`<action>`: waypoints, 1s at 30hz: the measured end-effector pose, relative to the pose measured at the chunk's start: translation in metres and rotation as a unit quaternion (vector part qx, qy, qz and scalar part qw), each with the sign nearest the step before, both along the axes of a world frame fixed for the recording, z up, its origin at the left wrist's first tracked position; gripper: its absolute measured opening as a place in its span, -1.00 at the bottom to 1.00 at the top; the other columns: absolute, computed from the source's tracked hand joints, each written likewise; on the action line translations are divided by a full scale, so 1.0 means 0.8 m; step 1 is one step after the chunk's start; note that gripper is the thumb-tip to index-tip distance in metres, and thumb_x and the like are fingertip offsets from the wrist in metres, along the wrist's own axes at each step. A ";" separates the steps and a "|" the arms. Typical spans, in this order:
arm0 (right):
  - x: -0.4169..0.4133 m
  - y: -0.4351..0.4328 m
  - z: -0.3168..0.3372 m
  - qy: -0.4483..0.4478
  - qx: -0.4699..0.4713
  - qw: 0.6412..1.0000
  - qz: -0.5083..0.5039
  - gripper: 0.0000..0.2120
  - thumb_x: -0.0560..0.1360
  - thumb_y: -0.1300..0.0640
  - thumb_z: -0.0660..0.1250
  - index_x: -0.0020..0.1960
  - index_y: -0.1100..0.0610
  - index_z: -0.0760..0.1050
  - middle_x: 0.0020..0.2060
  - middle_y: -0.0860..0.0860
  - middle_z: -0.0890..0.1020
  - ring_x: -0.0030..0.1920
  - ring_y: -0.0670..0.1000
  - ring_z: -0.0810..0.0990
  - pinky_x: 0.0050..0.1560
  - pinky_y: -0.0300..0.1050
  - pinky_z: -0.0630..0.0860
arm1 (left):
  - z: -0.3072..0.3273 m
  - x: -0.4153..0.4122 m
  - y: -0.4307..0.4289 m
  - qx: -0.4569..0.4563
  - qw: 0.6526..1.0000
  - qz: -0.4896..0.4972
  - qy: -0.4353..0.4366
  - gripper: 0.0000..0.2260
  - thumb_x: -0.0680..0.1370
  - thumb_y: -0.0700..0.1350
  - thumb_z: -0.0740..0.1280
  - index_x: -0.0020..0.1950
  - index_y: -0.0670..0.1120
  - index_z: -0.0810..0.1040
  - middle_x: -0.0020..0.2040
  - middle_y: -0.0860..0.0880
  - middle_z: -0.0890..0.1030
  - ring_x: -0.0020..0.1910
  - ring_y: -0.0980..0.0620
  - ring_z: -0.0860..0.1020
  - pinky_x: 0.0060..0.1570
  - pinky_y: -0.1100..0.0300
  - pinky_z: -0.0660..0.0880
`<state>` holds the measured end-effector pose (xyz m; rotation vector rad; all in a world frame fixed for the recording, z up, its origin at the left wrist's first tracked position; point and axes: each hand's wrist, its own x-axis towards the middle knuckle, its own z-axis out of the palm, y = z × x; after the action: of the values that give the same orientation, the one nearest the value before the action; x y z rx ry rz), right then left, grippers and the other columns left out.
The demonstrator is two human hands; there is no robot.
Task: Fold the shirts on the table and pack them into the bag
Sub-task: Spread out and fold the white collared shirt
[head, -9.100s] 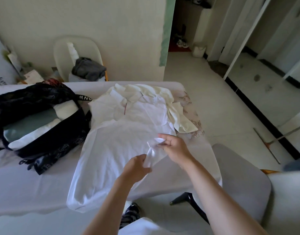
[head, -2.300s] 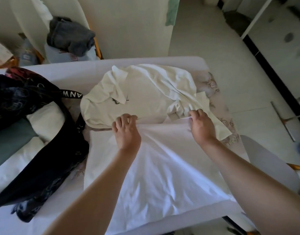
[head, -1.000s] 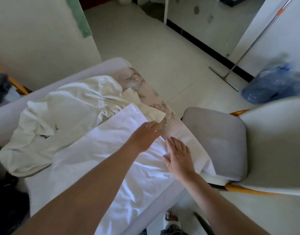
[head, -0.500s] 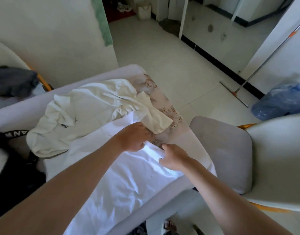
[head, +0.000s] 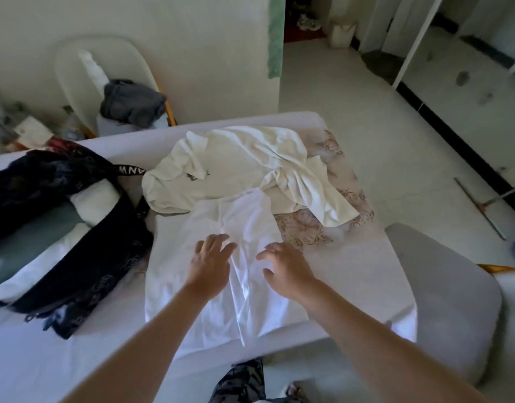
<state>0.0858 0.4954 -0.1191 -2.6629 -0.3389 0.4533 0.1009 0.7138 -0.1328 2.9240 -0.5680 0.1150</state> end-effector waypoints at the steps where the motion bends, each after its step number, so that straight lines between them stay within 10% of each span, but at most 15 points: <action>1: -0.006 0.005 -0.013 -0.021 -0.023 0.999 0.036 -0.54 0.59 0.03 0.26 0.49 -0.02 0.37 0.53 0.05 0.29 0.53 0.10 0.21 0.48 0.03 0.20 | -0.004 -0.013 -0.006 -0.021 1.000 0.020 0.002 -0.61 0.35 -0.23 0.42 0.16 -0.02 0.61 0.22 -0.06 0.56 0.18 -0.11 0.52 0.08 -0.02 0.48; 8: -0.049 0.037 -0.082 -0.052 -0.106 0.992 0.049 -0.39 0.61 -0.09 -0.11 0.63 0.05 -0.01 0.61 0.16 -0.06 0.60 0.19 -0.14 0.52 0.22 -0.15 | -0.028 -0.079 -0.035 -0.142 0.933 0.288 0.166 -0.50 0.52 0.07 0.34 0.43 0.01 0.35 0.31 -0.06 0.43 0.27 -0.14 0.38 0.25 -0.02 0.35; 19: -0.065 0.036 -0.077 -0.031 -0.094 0.992 0.080 -0.32 0.62 -0.11 0.06 0.62 0.02 -0.16 0.61 0.08 -0.19 0.60 0.10 -0.24 0.59 0.13 -0.14 | -0.033 -0.016 -0.011 -0.170 0.957 0.189 0.138 -0.57 0.50 -0.25 0.27 0.33 0.08 0.54 0.11 0.00 0.57 0.14 -0.09 0.52 0.17 0.08 0.39; 26: -0.049 0.052 -0.065 -0.016 -0.141 0.987 0.075 -0.35 0.59 -0.27 -0.15 0.61 -0.10 -0.23 0.61 0.07 -0.21 0.60 0.13 -0.20 0.52 0.31 -0.09 | -0.054 -0.049 0.053 -0.030 0.972 0.201 0.119 -0.46 0.57 0.14 0.23 0.55 0.13 0.24 0.60 -0.08 0.08 0.58 -0.16 -0.04 0.47 -0.24 -0.13; 30: -0.037 0.054 -0.066 0.009 -0.180 0.978 0.108 -0.32 0.58 -0.35 -0.27 0.57 -0.12 -0.41 0.53 0.03 -0.46 0.54 0.11 -0.43 0.49 0.34 -0.29 | -0.056 -0.074 0.081 0.024 0.964 0.205 0.169 -0.39 0.56 0.31 0.00 0.59 0.20 -0.01 0.62 0.02 -0.11 0.59 -0.06 -0.12 0.44 -0.27 0.00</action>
<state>0.0564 0.5385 -0.1721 -2.9814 -0.5953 0.6612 0.0419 0.7784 -0.1779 2.9630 0.0906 -0.3480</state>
